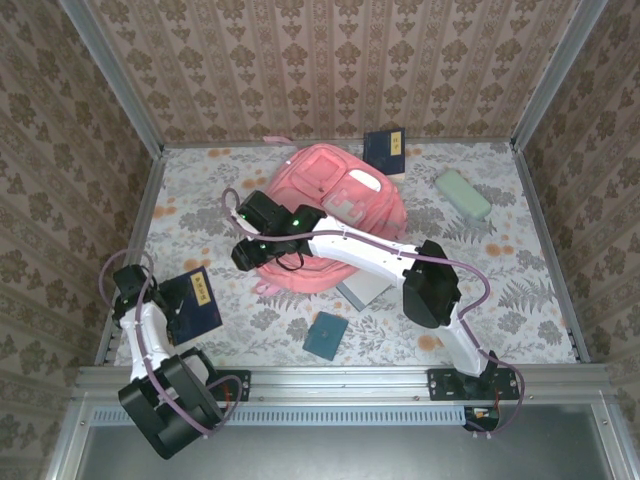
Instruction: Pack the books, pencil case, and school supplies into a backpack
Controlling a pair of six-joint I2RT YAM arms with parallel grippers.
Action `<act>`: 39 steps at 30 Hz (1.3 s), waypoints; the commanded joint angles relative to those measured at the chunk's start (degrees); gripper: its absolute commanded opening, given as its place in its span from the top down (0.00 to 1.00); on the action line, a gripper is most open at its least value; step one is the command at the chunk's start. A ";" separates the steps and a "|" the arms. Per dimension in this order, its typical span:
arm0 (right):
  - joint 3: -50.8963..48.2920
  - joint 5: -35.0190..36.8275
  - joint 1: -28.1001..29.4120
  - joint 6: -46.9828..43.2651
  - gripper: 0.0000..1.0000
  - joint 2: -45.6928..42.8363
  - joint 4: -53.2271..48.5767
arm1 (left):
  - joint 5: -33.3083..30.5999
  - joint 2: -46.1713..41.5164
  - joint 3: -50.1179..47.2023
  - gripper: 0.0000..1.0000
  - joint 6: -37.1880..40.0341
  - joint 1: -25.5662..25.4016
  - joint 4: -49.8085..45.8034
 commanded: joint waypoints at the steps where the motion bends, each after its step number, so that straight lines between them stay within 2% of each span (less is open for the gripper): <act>1: -0.56 -0.42 0.57 1.33 0.58 1.04 1.19 | 5.89 -0.09 -1.81 0.01 -0.35 0.47 4.59; 6: -0.86 0.11 0.66 1.47 0.59 1.22 1.33 | 12.32 -1.32 -4.28 0.03 -0.25 -0.03 8.05; 14: -0.64 0.32 0.66 1.98 0.59 2.74 2.26 | 19.46 -3.60 -7.07 0.04 -4.09 -4.67 13.49; 17: -0.29 0.33 0.62 2.72 0.60 3.91 3.16 | 19.03 -4.12 -6.12 0.04 -4.12 -6.84 12.58; 23: 2.43 -0.11 0.58 6.30 0.69 8.31 5.35 | 14.26 -3.94 -2.57 0.04 0.70 -7.01 7.84; 28: 6.29 0.63 0.66 9.73 0.77 13.53 5.74 | 11.14 -2.74 -2.59 0.05 3.01 -7.02 8.11; 39: 15.02 -0.23 1.09 13.07 0.74 23.92 4.53 | 11.75 2.03 -4.48 0.07 4.21 -7.29 11.66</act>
